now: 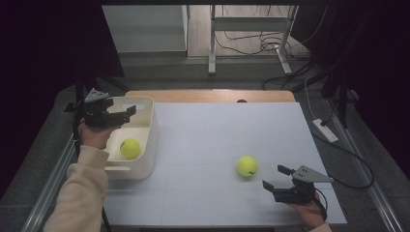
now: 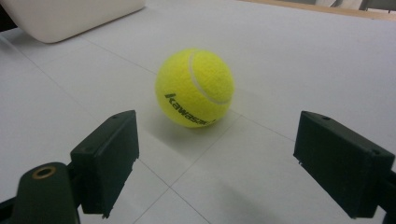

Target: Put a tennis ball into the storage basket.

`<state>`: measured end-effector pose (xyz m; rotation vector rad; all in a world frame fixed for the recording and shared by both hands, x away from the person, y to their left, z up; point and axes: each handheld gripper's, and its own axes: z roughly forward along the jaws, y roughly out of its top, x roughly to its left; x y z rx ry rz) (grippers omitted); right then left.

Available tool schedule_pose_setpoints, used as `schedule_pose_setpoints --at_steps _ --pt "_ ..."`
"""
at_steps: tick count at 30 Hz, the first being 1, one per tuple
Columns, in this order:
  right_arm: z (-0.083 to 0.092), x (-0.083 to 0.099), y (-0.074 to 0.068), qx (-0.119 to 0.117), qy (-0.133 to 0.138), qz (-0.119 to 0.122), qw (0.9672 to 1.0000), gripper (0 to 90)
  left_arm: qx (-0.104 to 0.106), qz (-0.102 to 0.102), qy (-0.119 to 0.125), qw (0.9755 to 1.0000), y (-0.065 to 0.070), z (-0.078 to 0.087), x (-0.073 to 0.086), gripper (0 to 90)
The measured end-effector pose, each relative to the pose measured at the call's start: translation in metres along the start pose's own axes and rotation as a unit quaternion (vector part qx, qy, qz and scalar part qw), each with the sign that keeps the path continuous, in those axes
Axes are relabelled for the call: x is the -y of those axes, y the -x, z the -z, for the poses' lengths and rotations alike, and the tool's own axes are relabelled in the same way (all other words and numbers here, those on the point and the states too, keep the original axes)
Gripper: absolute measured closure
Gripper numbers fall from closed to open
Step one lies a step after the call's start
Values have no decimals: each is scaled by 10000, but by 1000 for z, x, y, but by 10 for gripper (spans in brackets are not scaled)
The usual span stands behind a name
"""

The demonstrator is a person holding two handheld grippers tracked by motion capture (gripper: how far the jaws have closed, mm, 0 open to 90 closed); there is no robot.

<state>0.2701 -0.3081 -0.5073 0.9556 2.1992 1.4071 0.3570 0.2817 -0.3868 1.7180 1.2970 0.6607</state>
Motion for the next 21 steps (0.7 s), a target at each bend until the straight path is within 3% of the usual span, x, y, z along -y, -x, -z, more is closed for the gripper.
schedule_pose_setpoints --at_steps 5,9,11,21 --pt "0 0 0 -9 6 0 10000 140 311 -11 63 9995 8 5 2 103" --pt "0 0 0 -6 17 -4 10000 139 423 -70 78 9991 13 7 4 103" --pt "0 0 0 -6 22 -10 10000 139 585 -157 115 9981 21 11 5 103" --pt "-1 -1 2 -24 53 -65 10000 139 990 -378 272 9940 43 22 7 106"
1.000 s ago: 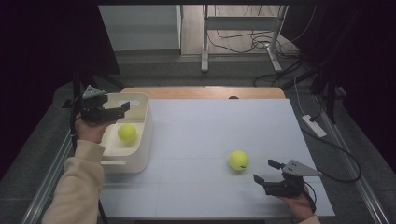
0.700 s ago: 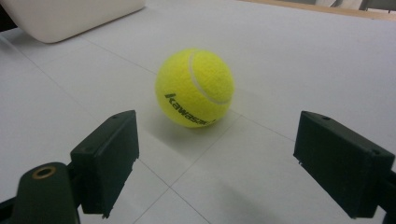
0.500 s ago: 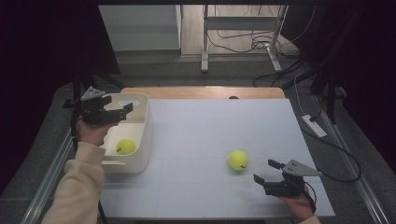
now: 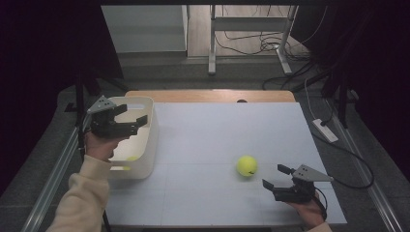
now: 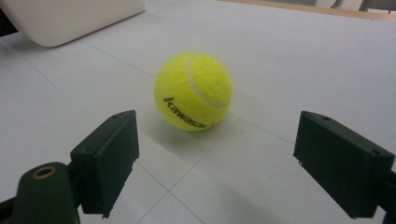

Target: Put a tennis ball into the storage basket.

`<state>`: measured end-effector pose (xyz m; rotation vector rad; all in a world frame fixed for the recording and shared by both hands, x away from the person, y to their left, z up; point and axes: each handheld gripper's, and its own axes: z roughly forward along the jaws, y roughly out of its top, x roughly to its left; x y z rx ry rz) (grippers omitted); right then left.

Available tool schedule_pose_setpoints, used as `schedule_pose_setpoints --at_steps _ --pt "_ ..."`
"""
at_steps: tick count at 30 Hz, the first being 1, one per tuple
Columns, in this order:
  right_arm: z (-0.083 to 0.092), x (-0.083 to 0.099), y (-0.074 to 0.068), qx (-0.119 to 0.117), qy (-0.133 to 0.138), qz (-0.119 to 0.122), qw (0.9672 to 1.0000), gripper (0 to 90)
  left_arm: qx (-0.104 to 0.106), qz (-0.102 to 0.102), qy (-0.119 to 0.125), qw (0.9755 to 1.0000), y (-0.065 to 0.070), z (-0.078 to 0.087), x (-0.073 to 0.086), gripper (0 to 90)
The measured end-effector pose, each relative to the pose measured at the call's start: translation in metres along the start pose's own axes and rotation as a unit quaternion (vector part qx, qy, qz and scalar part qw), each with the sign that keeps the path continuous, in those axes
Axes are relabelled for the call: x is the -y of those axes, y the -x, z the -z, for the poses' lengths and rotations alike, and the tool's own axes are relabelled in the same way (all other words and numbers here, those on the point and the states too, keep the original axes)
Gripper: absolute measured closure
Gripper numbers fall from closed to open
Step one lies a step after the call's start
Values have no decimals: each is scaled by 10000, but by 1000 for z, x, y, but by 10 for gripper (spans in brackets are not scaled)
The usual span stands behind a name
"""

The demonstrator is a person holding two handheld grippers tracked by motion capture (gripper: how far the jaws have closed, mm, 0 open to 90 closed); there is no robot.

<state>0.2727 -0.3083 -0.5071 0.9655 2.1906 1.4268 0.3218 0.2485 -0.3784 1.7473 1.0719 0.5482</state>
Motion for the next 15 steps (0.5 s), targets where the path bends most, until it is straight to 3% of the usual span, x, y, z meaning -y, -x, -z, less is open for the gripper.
schedule_pose_setpoints --at_steps 15 --pt "0 -1 1 37 43 -47 10000 139 447 -126 76 9989 21 -3 8 109"
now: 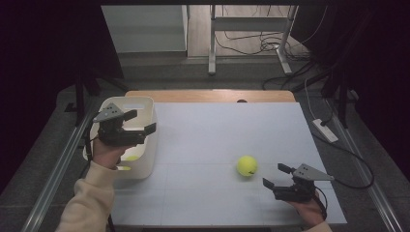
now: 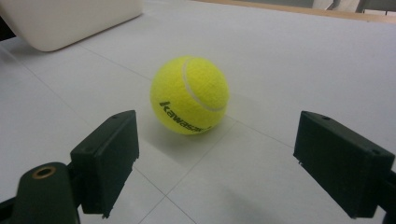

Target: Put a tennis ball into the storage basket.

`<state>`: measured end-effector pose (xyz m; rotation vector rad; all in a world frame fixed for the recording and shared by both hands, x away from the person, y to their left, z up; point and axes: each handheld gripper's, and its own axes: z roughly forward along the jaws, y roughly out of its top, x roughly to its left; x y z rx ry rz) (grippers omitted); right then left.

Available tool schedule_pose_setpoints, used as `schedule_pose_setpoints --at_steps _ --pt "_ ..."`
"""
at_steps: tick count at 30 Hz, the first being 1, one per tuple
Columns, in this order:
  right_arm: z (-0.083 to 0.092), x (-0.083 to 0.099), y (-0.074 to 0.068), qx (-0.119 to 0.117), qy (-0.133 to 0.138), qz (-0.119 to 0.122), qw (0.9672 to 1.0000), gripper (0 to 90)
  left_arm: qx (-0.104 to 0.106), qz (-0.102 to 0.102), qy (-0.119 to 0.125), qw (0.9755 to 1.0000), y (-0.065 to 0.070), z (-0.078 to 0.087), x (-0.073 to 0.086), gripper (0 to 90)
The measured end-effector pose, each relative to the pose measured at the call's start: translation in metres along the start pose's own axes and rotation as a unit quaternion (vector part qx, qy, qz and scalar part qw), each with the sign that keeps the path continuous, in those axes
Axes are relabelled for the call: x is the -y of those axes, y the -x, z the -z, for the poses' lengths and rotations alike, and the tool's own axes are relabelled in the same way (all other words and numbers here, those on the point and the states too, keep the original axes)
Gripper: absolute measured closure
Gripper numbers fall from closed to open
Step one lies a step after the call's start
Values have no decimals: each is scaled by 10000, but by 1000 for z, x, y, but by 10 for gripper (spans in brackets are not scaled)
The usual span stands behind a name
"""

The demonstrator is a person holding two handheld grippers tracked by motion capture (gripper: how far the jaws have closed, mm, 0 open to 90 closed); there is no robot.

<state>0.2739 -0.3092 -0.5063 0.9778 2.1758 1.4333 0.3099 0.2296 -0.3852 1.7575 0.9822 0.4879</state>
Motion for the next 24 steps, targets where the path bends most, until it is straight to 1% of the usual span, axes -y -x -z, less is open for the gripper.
schedule_pose_setpoints --at_steps 1,6,10,12,15,17,21,24 --pt "0 0 0 0 0 0 10000 139 0 0 0 10000 0 0 0 109" --pt "2 2 0 30 24 3 10000 140 144 -77 40 9999 6 -3 1 109" --pt "1 1 0 16 29 14 10000 140 239 -140 85 9996 12 -5 0 109" --pt "1 2 0 -7 7 55 10000 140 286 -180 75 9994 16 -7 0 110" --pt "2 2 0 -23 20 24 10000 140 331 -194 57 9992 19 -11 1 110" --pt "2 2 1 -27 43 26 10000 140 353 -234 -1 9991 22 -15 0 110" --pt "2 2 0 -29 40 69 10000 140 426 -259 0 9988 26 -18 0 110" --pt "3 2 0 -27 38 44 10000 140 483 -287 -25 9984 29 -20 0 110"
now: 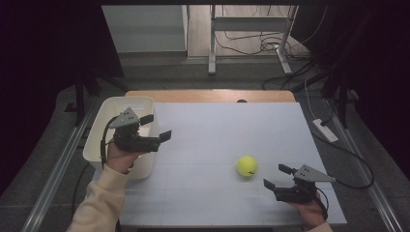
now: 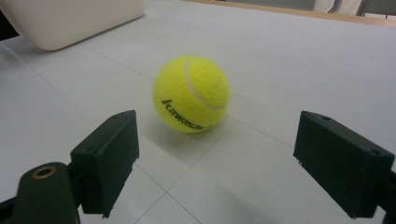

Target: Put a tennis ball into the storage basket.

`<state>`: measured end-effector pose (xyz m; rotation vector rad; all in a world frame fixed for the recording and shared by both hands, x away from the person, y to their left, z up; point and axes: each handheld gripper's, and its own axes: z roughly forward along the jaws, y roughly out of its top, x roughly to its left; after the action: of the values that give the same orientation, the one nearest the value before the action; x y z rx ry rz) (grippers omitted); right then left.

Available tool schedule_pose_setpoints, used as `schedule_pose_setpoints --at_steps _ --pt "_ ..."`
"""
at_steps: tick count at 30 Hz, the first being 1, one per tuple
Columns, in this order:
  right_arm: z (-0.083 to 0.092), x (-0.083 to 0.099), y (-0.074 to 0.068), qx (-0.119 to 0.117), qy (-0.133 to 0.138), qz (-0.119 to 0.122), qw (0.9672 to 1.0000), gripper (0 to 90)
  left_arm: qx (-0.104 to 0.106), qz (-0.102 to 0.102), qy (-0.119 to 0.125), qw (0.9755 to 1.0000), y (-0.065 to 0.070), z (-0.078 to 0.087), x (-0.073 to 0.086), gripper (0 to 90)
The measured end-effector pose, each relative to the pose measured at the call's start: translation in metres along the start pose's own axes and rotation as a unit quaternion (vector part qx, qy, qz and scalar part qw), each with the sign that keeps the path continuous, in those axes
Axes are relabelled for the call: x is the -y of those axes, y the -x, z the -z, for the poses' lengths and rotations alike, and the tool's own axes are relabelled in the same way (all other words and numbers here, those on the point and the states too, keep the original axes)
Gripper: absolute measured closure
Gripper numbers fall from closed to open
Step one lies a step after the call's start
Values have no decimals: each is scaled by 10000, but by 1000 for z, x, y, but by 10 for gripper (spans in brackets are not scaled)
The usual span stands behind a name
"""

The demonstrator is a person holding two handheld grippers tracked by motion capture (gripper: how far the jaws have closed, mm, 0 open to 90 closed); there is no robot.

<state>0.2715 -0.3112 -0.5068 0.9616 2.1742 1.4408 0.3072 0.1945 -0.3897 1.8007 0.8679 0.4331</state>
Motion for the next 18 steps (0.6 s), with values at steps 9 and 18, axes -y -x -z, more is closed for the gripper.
schedule_pose_setpoints --at_steps 9,18 --pt "0 0 0 18 -6 22 10000 140 167 -41 -76 9998 8 -11 0 113" --pt "-2 -1 0 -17 11 57 10000 140 260 -107 -157 9995 17 -21 2 109"
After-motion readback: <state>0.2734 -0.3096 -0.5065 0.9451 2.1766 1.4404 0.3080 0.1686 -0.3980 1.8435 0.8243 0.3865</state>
